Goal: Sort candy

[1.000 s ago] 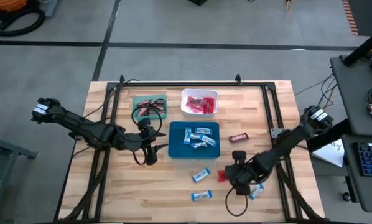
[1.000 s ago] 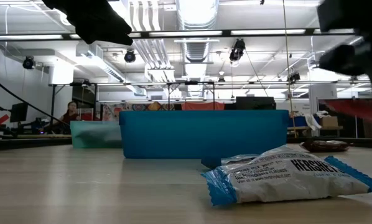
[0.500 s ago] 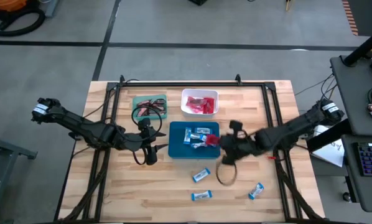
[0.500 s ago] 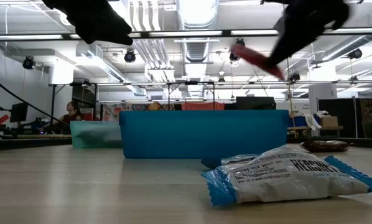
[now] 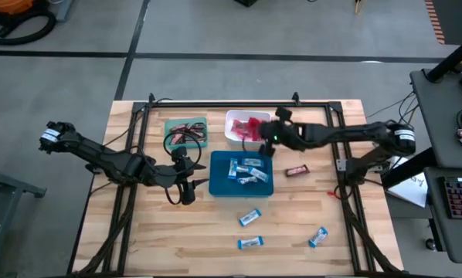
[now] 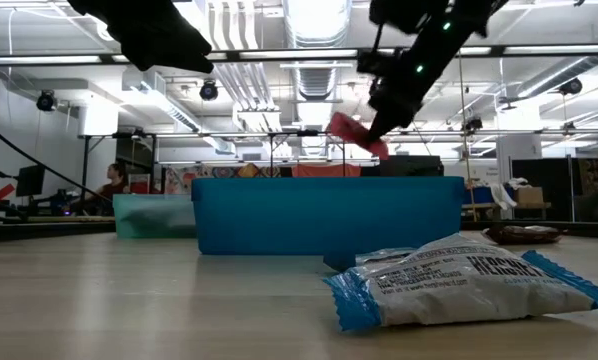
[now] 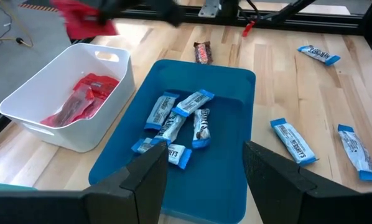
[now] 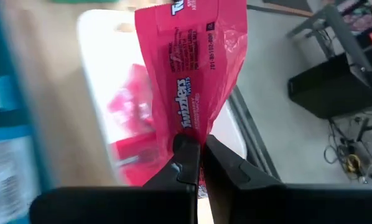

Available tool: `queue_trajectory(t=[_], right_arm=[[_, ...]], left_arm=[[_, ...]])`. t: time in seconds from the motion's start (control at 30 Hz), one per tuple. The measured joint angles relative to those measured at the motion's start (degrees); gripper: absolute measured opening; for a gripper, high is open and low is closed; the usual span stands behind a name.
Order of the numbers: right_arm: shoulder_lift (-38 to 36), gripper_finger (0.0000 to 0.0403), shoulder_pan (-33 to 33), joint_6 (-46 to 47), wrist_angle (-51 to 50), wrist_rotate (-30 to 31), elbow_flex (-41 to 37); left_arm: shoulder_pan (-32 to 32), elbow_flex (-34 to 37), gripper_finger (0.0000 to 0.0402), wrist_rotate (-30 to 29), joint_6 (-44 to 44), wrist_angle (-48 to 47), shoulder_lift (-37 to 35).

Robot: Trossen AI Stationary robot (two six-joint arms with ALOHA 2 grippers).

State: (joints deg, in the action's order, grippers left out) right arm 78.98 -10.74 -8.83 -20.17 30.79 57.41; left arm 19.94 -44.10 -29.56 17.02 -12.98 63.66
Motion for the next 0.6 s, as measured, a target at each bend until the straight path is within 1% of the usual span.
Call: queue_trajectory(t=[0.07, 0.17, 0.23, 0.33, 0.43, 0.6], right_arm=[[1.2, 0.0009, -3.0, -1.4, 2.9, -1.4, 0.0], [3.3, 0.0009, -6.8, -2.4, 7.0, -5.1, 0.0], [4.7, 0.0009, -8.4, -1.6, 9.6, -6.8, 0.0], [6.3, 0.0012, -10.0, -1.3, 10.6, -8.5, 0.0], [7.6, 0.0028, -10.7, -0.9, 10.5, -9.5, 0.0], [8.7, 0.0068, -10.7, 0.3, 10.6, -9.9, 0.0]], left_arm=[[0.0, 0.0, 0.0189, 0.0, 0.0, -0.1, 0.0], [0.0, 0.0, 0.0189, 0.0, 0.0, -0.1, 0.0], [0.0, 0.0, 0.0189, 0.0, 0.0, -0.1, 0.0], [0.0, 0.0, 0.0189, 0.0, 0.0, -0.3, 0.0], [0.0, 0.0, 0.0189, 0.0, 0.0, -0.4, 0.0], [0.0, 0.0, 0.0189, 0.0, 0.0, -0.4, 0.0]])
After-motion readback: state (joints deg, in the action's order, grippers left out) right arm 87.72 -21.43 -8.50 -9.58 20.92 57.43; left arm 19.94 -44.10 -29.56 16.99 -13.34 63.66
